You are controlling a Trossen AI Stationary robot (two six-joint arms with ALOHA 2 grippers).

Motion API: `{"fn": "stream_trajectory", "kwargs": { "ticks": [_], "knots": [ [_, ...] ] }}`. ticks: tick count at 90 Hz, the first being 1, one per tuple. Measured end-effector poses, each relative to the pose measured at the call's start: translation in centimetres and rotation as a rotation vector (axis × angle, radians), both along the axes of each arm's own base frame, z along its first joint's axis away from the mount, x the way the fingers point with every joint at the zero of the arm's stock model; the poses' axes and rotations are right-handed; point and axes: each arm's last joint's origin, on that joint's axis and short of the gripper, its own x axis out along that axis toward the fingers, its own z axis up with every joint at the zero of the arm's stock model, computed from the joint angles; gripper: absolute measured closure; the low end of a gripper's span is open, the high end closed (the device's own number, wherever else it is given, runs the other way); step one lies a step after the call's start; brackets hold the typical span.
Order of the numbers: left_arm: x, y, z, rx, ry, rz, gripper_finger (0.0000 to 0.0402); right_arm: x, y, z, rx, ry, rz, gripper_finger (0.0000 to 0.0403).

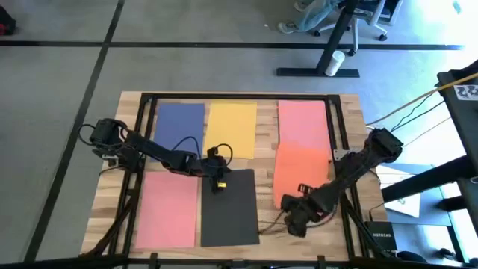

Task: Organize paper
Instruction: Move the orange paper to the bottom right of the table

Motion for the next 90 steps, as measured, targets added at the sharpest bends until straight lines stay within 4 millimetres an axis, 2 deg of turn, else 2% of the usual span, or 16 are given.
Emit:
{"fn": "stream_trajectory", "kwargs": {
  "ticks": [17, 36, 53, 73, 90],
  "knots": [
    [0.0, -0.2, 0.0, -0.001, -0.001, -0.005, 0.0402, -2.1, 2.4, 0.3, 0.047, 0.016, -0.05, 0.0403],
    [0.0, -0.2, 0.0, -0.002, -0.002, -0.004, 0.0402, -3.2, 4.6, 0.6, 0.15, -0.029, -0.103, 0.0403],
    [0.0, -0.2, 0.0, -0.002, -0.002, -0.004, 0.0402, -4.2, 5.1, 0.5, 0.134, -0.018, -0.106, 0.0403],
    [0.0, -0.2, 0.0, -0.006, -0.003, -0.001, 0.0402, -4.3, 5.1, 0.5, 0.147, 0.017, -0.097, 0.04],
    [0.0, -0.2, 0.0, -0.006, -0.003, -0.001, 0.0402, -4.5, 5.1, 0.5, 0.181, 0.086, -0.133, 0.0362]
  ]
}}
